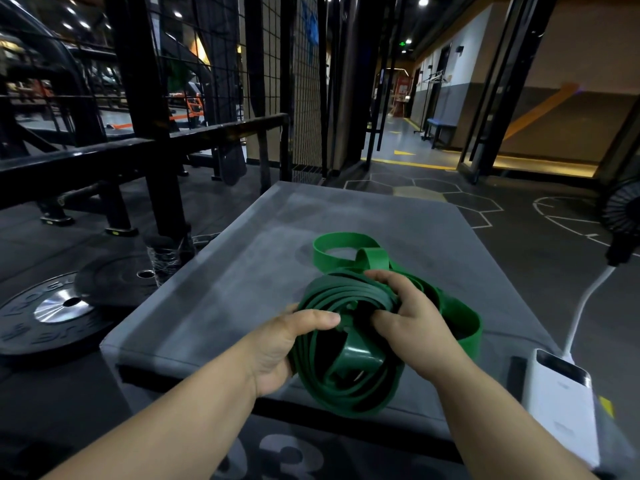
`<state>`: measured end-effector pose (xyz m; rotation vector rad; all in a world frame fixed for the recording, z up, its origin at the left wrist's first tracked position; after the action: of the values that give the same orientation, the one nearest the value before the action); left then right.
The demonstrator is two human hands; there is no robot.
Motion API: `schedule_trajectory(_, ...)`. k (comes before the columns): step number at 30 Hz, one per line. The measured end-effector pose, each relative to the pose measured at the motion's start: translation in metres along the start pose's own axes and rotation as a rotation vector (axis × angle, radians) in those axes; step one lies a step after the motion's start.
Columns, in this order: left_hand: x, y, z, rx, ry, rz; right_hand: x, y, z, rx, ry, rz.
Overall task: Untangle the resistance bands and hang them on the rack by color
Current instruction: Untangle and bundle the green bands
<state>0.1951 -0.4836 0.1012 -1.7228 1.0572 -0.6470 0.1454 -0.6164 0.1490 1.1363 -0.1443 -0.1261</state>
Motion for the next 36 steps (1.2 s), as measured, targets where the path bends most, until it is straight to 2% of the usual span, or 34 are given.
schedule_trajectory(4,-0.001,0.0,-0.005,0.03,0.024,-0.02,0.001,0.002,-0.001,0.075,0.007,0.038)
schedule_trajectory(7,0.001,-0.009,0.0,0.115,-0.104,-0.102,0.002,0.007,-0.009,0.153,0.051,0.061)
schedule_trajectory(10,-0.001,-0.012,0.005,0.1,-0.192,-0.167,0.002,0.011,-0.016,0.148,0.104,0.067)
schedule_trajectory(16,0.0,-0.007,0.015,0.064,-0.256,-0.164,0.001,0.007,-0.025,0.177,0.313,0.005)
schedule_trajectory(29,-0.004,-0.026,0.022,0.198,-0.281,-0.15,0.008,0.006,-0.024,0.192,0.255,0.037)
schedule_trajectory(31,-0.006,-0.028,0.027,0.187,-0.303,-0.162,0.009,0.004,-0.021,0.095,0.203,0.036)
schedule_trajectory(34,-0.006,-0.031,0.029,0.147,-0.298,-0.192,0.009,0.004,-0.016,-0.171,0.079,0.04)
schedule_trajectory(36,-0.004,-0.033,0.027,0.122,-0.251,-0.212,0.008,0.006,-0.016,-0.229,0.044,0.051)
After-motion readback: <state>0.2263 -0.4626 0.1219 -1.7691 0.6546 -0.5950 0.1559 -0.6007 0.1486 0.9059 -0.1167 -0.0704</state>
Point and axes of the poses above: each hand's wrist, its own x-axis towards the middle knuckle, its own z-axis out of the back of the hand, y = z × x, the point moved 10 cm from there along x, towards the middle knuckle, and after that the axes turned 13 degrees about y, right-handed, at the moved point
